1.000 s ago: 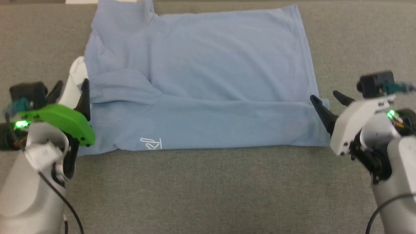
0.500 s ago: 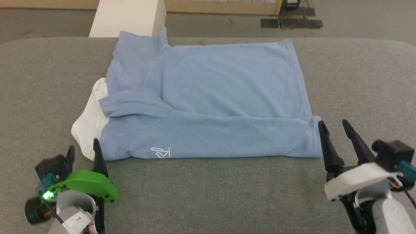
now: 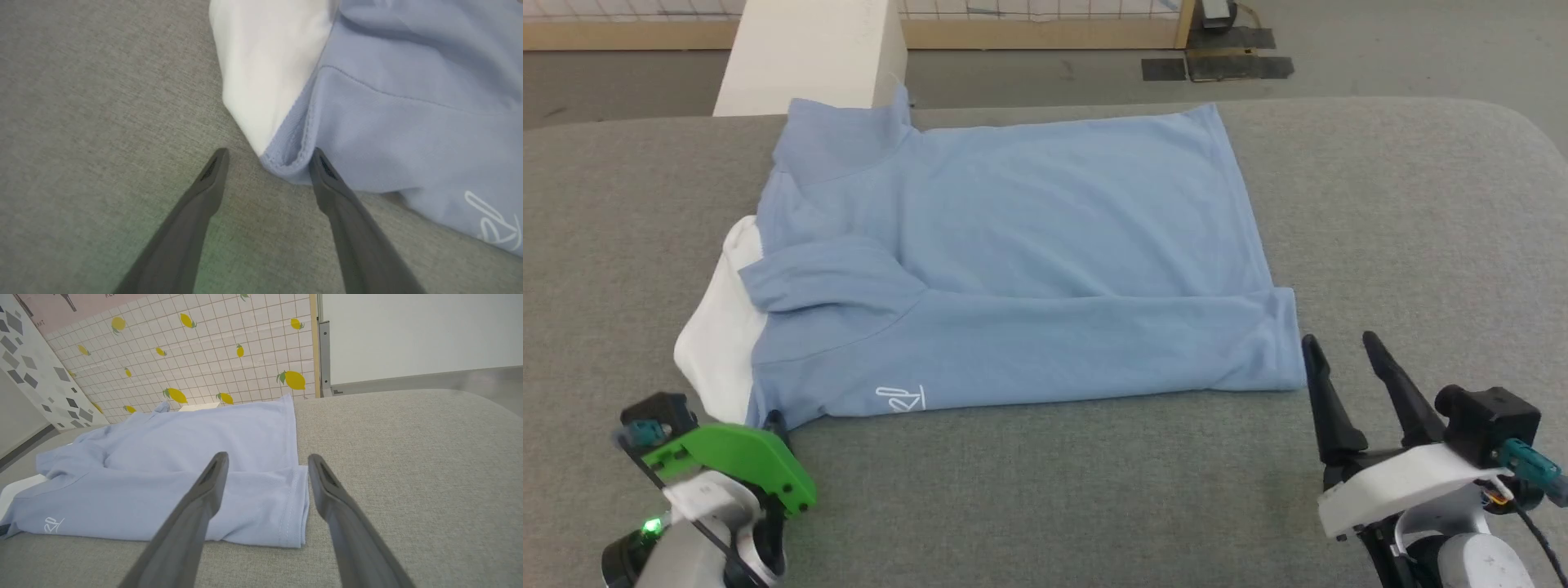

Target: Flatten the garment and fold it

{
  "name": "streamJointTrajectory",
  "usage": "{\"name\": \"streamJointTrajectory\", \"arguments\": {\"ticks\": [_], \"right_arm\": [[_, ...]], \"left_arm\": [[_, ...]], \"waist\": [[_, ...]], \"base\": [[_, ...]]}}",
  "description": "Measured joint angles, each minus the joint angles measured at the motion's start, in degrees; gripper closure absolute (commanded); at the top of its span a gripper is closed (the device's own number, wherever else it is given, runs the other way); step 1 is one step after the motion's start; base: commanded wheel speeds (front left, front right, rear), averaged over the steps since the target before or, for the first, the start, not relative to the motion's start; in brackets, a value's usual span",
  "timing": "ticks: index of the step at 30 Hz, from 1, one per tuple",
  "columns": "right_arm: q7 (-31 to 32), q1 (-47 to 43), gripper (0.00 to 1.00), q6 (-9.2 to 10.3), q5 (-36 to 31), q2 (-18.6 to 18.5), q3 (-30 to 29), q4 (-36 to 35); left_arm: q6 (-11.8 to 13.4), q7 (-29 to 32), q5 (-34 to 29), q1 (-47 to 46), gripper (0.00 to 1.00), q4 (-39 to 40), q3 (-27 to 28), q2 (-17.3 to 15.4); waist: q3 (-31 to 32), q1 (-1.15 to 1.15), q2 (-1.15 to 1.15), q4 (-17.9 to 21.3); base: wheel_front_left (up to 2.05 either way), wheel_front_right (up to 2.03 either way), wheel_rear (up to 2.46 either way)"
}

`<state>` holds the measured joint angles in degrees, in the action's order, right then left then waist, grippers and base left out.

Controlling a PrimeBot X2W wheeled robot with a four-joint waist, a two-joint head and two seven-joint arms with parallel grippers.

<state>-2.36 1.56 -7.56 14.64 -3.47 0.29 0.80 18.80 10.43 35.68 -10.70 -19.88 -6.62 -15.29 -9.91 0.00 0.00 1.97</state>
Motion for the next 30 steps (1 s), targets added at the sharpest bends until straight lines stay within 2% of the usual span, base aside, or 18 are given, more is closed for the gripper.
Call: {"name": "streamJointTrajectory", "arguments": {"ticks": [1, 2, 3, 4, 5, 15, 18, 23, 30], "right_arm": [[0.3, 0.0, 0.0, 0.0, 0.0, 0.04, 0.23, -0.02], [0.44, 0.0, 0.0, 0.0, 0.0, 0.12, 0.41, -0.04], [0.77, 0.0, 0.0, 0.0, 0.0, 0.18, 0.49, -0.15], [1.09, -0.01, 0.0, 0.0, -0.02, 0.24, 0.52, -0.32], [1.36, -0.02, 0.0, 0.0, -0.18, 0.26, 0.45, -0.6], [2.53, 2.21, 0.0, 0.0, -3.68, 0.44, -2.5, 0.6], [9.34, 4.68, 0.0, 0.0, -3.58, 0.45, -4.05, 4.94], [25.02, 8.84, 0.0, 0.0, -3.13, 0.52, -6.15, 11.99], [41.84, 13.74, 0.0, 0.0, -5.12, 0.52, -6.53, 15.04]], "left_arm": [[0.01, 1.45, 0.64, -0.48, 0.0, -0.2, 0.0, -0.25], [0.0, 2.96, 1.44, -0.91, 0.24, -0.25, -0.04, -0.48], [-0.02, 4.15, 1.8, -1.19, 0.67, -0.22, -0.19, -0.9], [-0.07, 4.98, 1.93, -1.29, 0.93, -0.15, -0.26, -1.16], [-0.15, 5.58, 2.11, -1.32, 1.0, 0.03, -0.34, -1.44], [-1.18, 4.13, 2.58, -1.05, 1.0, 1.64, -0.67, -0.96], [-1.62, 3.57, 2.57, -1.08, 1.0, 1.77, -1.1, -0.89], [-2.13, 2.85, 2.56, -1.16, 1.0, 2.21, -1.77, -0.46], [-3.34, 2.08, 2.56, -1.82, 1.0, 2.3, -2.55, -0.01]], "waist": [[-0.08, 0.0, 0.0, 0.28], [-0.15, 0.0, 0.0, 0.58], [-0.2, 0.0, 0.0, 0.86], [-0.24, 0.0, 0.0, 1.09], [-0.29, 0.0, 0.0, 1.31], [-0.51, 0.0, 0.0, 0.65], [-0.66, 0.0, 0.0, -0.06], [-1.05, 0.0, 0.0, -1.4], [-2.32, 0.0, 0.0, -2.88]], "base": [[0.0, 0.0, 0.0], [0.0, 0.0, 0.0], [0.0, 0.0, 0.0], [0.0, 0.0, 0.0], [0.0, 0.0, 0.0], [0.0, 0.0, 0.0], [0.0, 0.0, 0.0], [0.0, 0.0, 0.0], [0.0, 0.0, 0.0]]}}
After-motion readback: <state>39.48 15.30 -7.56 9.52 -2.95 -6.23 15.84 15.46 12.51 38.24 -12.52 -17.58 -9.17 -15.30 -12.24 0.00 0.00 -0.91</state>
